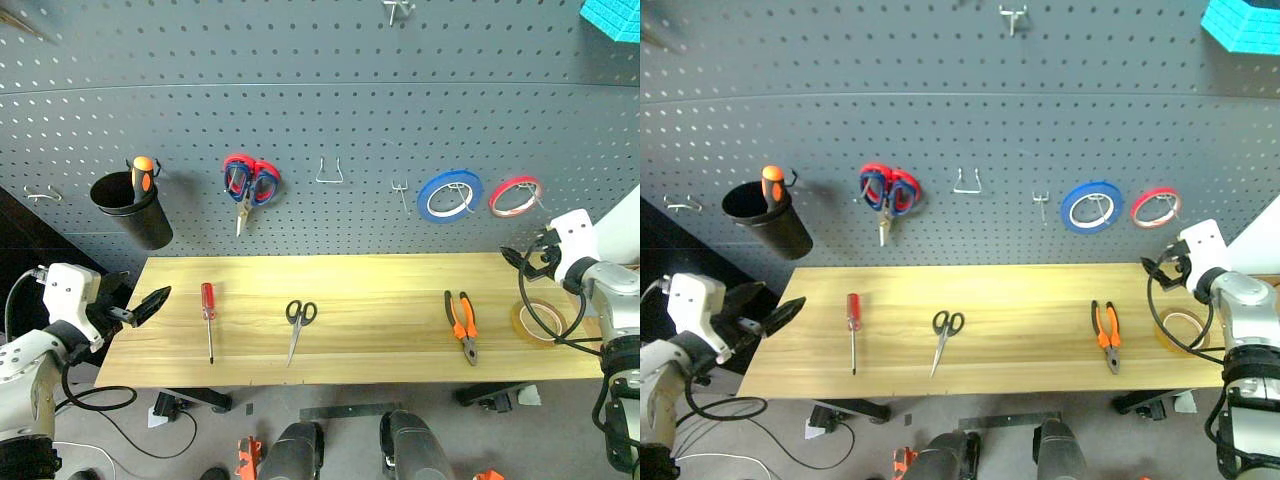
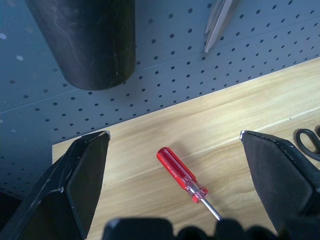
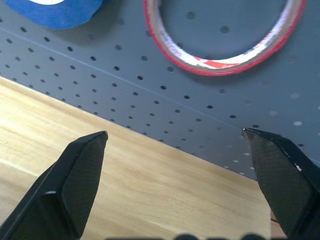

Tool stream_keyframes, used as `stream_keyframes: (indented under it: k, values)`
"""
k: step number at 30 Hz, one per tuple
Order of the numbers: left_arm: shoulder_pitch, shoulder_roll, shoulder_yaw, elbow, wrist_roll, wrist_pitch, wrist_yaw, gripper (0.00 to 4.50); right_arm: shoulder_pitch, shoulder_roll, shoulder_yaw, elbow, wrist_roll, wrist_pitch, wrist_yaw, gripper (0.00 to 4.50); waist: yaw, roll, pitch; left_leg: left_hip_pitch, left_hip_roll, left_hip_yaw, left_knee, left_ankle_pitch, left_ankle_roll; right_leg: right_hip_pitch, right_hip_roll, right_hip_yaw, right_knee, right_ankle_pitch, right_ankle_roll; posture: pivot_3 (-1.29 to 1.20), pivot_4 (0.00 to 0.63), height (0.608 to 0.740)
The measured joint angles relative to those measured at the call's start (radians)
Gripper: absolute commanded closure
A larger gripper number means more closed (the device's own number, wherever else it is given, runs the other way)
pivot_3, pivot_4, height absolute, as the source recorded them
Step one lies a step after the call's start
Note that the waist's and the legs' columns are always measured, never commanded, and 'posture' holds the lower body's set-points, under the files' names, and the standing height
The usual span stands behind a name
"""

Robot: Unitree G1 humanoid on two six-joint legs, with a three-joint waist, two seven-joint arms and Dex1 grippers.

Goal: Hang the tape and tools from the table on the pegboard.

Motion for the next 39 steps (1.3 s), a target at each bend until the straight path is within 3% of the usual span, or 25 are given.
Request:
stream_keyframes:
  k: [6,12,18,25,31,39]
  values:
    - [-0.004,0.000,-0.008,-0.009,-0.003,0.022,-0.020,0.01,0.001,0.000,0.000,0.000,0.000,0.014,0.007,0.00,0.000,0.000,0.000,0.000,0.000,0.000,0.000,0.000,0.000,0.000,0.000,0.000,0.000,0.000,0.000,-0.03,0.180,0.740]
    - [0.038,-0.003,-0.079,-0.173,-0.006,0.077,-0.042,0.01,0.032,-0.005,0.022,-0.018,-0.005,0.082,0.030,0.00,-0.001,0.000,0.000,0.000,0.000,0.000,0.000,0.000,0.000,0.000,0.000,0.001,-0.001,0.000,0.000,-0.05,0.200,0.740]
    - [0.074,-0.030,-0.230,-0.297,0.012,0.125,-0.063,0.01,0.091,-0.009,0.026,-0.059,-0.014,0.195,0.009,0.00,-0.001,0.000,0.000,0.000,0.000,0.000,0.000,0.000,0.000,0.001,-0.001,0.002,-0.001,0.000,0.000,-0.07,0.209,0.740]
    - [-0.011,-0.221,-0.594,-0.393,0.112,0.152,-0.056,0.01,0.115,0.000,0.044,-0.080,-0.042,0.406,-0.081,0.00,-0.001,-0.001,0.001,-0.001,0.000,0.000,0.001,0.000,0.000,0.001,-0.001,0.002,-0.001,0.000,0.000,-0.11,0.227,0.740]
    - [-0.087,-0.317,-0.740,-0.387,0.187,0.146,-0.033,0.01,0.115,0.047,0.037,-0.076,-0.034,0.501,-0.139,0.00,-0.011,-0.001,0.001,0.000,0.001,0.003,0.001,0.000,0.001,0.001,-0.001,0.002,-0.001,0.000,0.000,-0.12,0.234,0.740]
    - [-0.142,-0.415,-0.880,-0.276,0.317,0.081,0.010,0.01,0.073,0.102,0.032,0.093,-0.039,0.438,-0.210,0.00,-0.013,-0.004,0.004,0.000,0.001,0.004,0.001,0.000,0.001,0.002,0.000,0.002,-0.001,-0.003,0.004,-0.13,0.257,0.740]
